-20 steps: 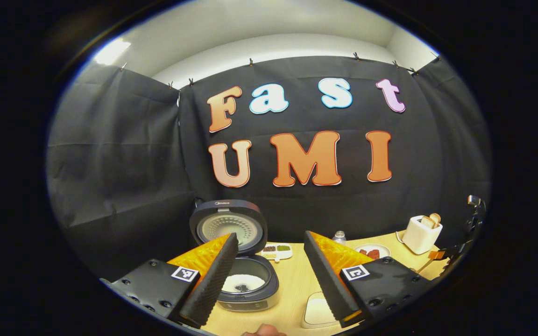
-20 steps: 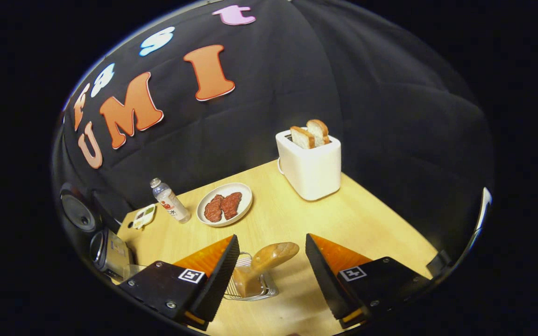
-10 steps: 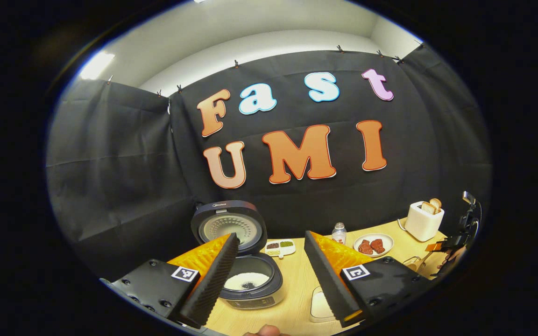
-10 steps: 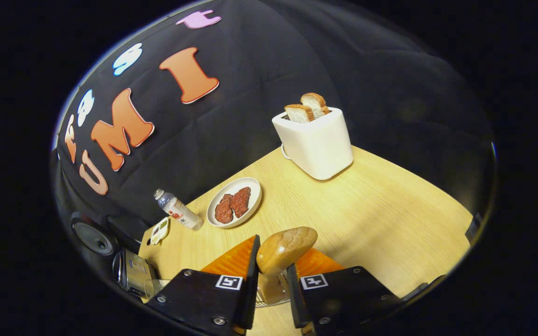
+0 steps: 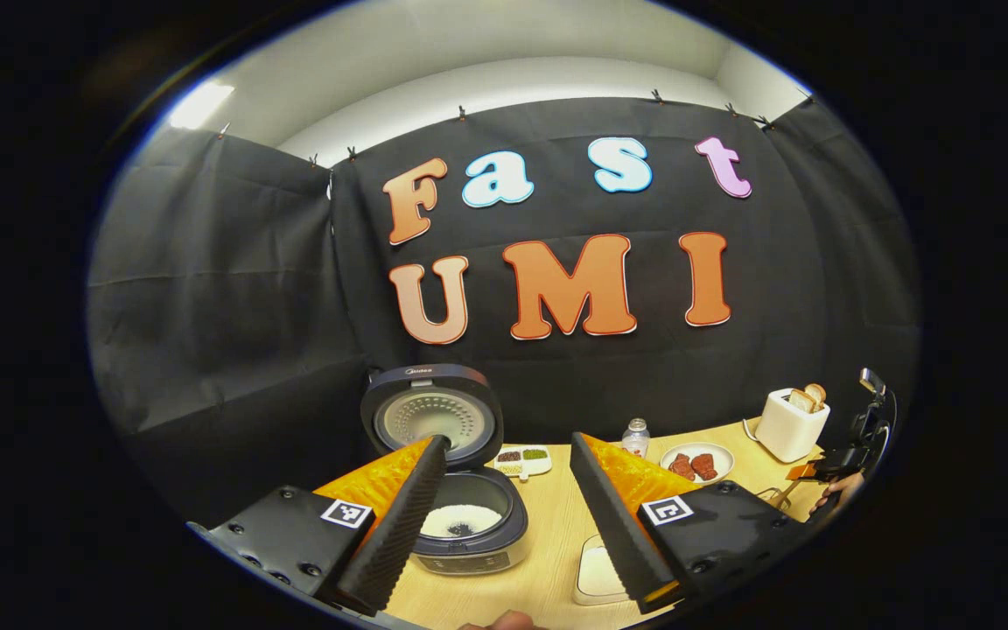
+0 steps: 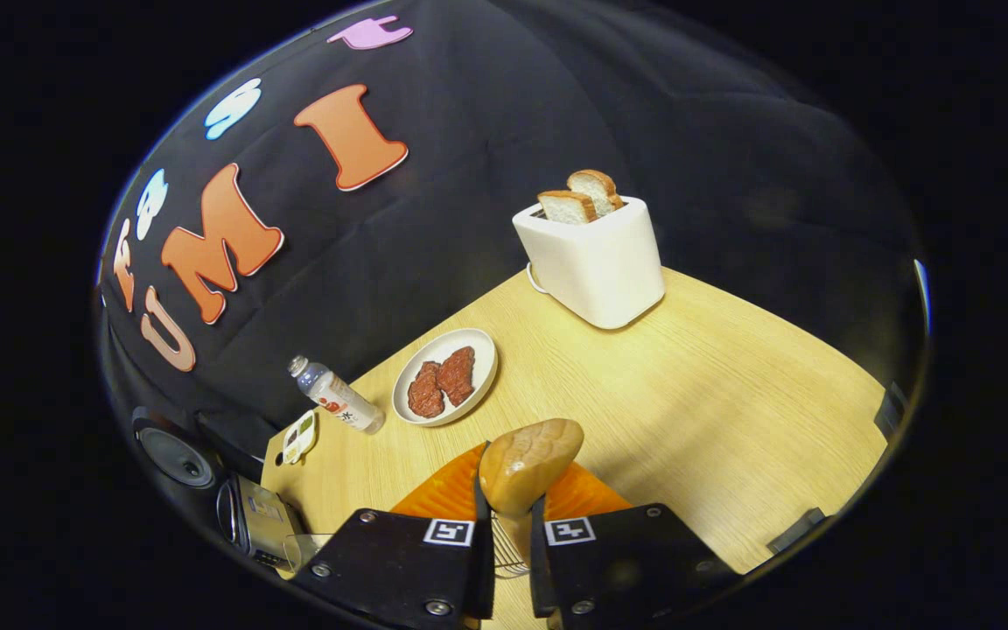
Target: Close the left gripper, press the button to open the rice cooker; take a wooden spoon from the chopstick holder with the right hand, scoop a spoonful of rice and pour it into the rice cooker, then put the wooden spoon back into the chopstick holder.
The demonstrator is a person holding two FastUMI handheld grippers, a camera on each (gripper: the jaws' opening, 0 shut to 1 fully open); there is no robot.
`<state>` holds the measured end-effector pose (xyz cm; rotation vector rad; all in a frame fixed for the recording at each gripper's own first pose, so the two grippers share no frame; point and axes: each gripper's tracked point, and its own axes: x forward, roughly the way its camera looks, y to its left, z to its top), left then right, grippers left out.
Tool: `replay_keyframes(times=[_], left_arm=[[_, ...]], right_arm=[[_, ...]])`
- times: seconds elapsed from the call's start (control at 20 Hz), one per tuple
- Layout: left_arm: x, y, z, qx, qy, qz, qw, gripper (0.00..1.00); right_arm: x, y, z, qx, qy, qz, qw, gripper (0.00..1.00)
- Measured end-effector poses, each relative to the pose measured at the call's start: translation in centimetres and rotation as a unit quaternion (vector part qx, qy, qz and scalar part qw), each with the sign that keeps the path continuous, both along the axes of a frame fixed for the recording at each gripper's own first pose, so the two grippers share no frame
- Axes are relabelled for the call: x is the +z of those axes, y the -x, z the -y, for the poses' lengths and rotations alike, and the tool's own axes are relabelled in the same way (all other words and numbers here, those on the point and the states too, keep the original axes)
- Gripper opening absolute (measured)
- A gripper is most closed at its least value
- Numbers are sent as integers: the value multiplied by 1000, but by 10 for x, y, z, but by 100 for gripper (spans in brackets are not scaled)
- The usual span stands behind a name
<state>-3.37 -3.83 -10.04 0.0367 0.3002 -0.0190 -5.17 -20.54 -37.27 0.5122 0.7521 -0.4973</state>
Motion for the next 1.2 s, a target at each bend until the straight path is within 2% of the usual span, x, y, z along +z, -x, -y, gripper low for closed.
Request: replay_keyframes(times=[0.1,0.3,0.65,0.7,0.75,0.8,0.9,1.0,1.05,1.2], left_arm=[[-4,1,-8,9,7,1,1000,94],[-13,4,-31,27,21,-9,999,94],[-33,3,-63,49,6,-27,998,96],[-36,3,-68,52,6,-31,998,95],[-38,2,-71,53,8,-35,998,95],[-41,3,-73,55,12,-39,998,95],[-44,4,-80,57,13,-43,997,95],[-47,2,-85,59,10,-45,997,94],[-48,4,-86,58,11,-48,997,98],[-46,7,-89,57,8,-48,997,95]], right_arm=[[0,-1,-3,3,7,-15,1000,16],[24,-10,-5,12,31,-8,999,16],[109,-23,-27,40,45,52,997,15],[122,-27,-36,48,44,64,996,16],[132,-31,-47,58,40,74,995,12],[140,-32,-59,67,31,83,994,16],[150,-38,-101,100,-3,98,990,16],[144,-39,-142,136,-37,100,985,15],[135,-36,-157,151,-40,92,983,15],[106,-32,-191,189,-27,71,979,15]])
